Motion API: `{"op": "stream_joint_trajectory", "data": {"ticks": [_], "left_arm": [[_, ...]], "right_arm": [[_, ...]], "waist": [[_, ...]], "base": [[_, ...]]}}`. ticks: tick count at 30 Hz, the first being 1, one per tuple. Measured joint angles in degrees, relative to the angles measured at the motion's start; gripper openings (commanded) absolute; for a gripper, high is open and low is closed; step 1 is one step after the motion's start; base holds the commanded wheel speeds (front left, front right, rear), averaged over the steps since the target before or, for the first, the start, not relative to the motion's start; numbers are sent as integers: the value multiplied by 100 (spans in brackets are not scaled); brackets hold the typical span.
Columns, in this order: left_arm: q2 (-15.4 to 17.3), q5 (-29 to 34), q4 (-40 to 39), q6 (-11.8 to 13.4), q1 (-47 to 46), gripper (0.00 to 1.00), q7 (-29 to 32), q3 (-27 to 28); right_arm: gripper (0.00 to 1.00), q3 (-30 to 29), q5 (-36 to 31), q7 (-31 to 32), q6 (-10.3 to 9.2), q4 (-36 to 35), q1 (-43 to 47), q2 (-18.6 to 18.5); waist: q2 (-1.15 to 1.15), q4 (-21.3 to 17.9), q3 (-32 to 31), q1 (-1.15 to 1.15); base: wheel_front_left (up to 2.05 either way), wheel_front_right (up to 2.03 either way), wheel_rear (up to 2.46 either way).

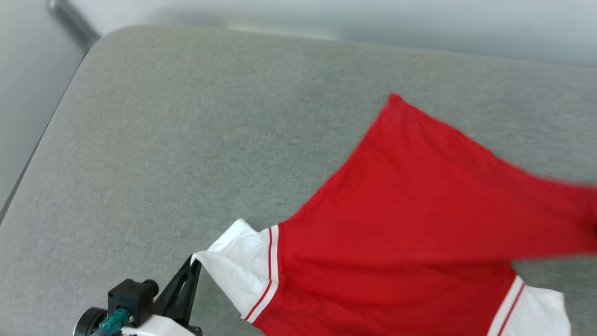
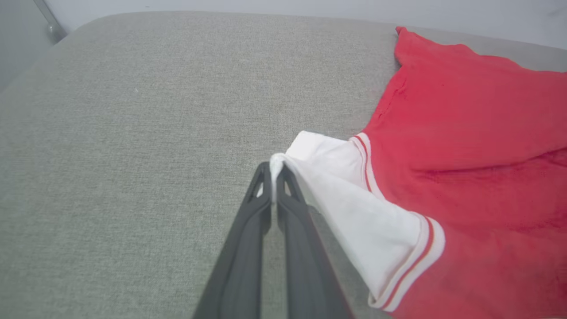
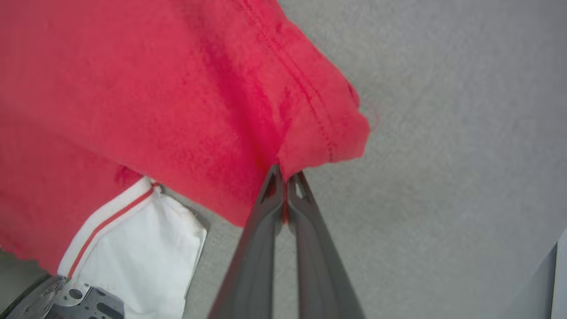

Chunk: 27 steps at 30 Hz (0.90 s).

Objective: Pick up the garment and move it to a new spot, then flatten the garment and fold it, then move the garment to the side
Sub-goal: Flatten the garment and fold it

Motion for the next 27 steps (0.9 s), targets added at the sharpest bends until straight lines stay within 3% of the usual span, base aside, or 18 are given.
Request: {"op": "stream_joint_trajectory", "data": {"ticks": [9, 17, 18, 23, 27], "left_arm": [[138, -102, -59, 93, 262, 0, 0, 46], [132, -114, -44, 88, 294, 0, -2, 65], [116, -112, 4, 43, 287, 0, -7, 46], [107, -108, 24, 36, 275, 0, -7, 35], [79, -92, 15, 33, 222, 0, -7, 20]], "right_arm": [[0, -490, 456, -519, 0, -249, 2569, -156], [0, -854, 443, -787, 0, -289, 3900, 270], [100, -1338, 300, -927, 0, -438, 3815, 433], [100, -1986, 216, -999, 0, -894, 3310, 353], [100, -2182, 92, -909, 0, -1278, 2620, 202]], "waist": [[0, -402, -378, 0], [0, -459, -346, 0], [0, -461, -340, 0], [0, -440, -370, 0], [0, -401, -321, 1]], "base": [[0, 0, 0], [0, 0, 0], [0, 0, 0], [0, 0, 0], [0, 0, 0]]}}
